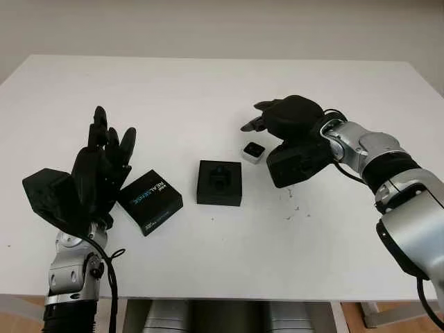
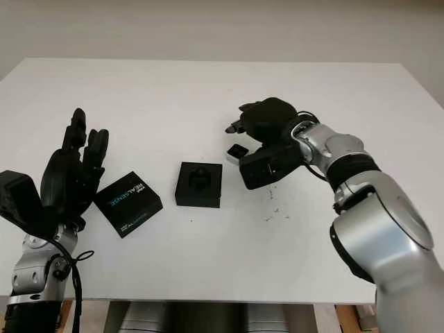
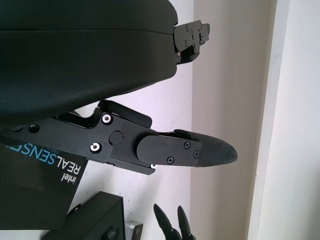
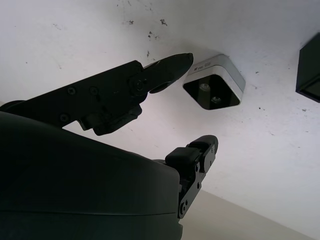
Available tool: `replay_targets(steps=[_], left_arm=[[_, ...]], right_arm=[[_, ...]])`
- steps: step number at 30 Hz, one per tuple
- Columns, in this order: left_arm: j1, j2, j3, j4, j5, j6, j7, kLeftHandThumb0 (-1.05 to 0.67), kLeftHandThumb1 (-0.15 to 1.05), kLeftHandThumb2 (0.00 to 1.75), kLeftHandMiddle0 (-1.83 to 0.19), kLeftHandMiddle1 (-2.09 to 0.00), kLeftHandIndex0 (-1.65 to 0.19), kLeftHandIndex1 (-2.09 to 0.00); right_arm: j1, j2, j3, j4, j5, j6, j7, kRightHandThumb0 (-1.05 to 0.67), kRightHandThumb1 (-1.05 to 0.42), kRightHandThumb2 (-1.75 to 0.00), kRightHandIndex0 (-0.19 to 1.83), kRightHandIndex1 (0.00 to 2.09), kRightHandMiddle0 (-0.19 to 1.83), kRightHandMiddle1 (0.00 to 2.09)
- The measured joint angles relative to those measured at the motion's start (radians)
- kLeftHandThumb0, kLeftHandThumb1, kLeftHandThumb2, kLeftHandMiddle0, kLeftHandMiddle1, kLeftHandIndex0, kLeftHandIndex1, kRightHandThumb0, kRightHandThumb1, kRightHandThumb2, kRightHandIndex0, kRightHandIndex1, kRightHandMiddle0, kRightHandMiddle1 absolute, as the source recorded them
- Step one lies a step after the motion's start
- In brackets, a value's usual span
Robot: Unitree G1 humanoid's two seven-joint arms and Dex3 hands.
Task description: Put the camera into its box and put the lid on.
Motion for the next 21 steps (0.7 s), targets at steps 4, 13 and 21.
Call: replay_targets(steps=[4, 13, 21], left_arm=[[0.001, 0.0, 0.0, -0.001, 0.0, 0.001, 0.003, -0.64, 1.05, 0.26, 0.19, -0.04, 0.17, -0.06], [0.009, -0.001, -0.001, -0.011, 0.0, 0.002, 0.005, -0.64, 1.05, 0.26, 0.19, -0.05, 0.17, -0.06], [0.012, -0.001, 0.0, -0.019, 0.0, 0.003, 0.003, -0.64, 1.05, 0.26, 0.19, -0.04, 0.17, -0.05]], right_arm=[[0.005, 0.004, 0.0, 0.0, 0.0, -0.004, -0.001, -0.38, -0.87, -0.05, 0.25, 0.06, 0.56, 0.07], [0.006, 0.013, 0.016, 0.006, -0.015, -0.013, -0.034, -0.38, -0.87, -0.06, 0.26, 0.06, 0.59, 0.08], [0.009, 0.023, 0.044, 0.02, -0.031, -0.003, -0.034, -0.36, -0.88, -0.06, 0.27, 0.06, 0.61, 0.08]])
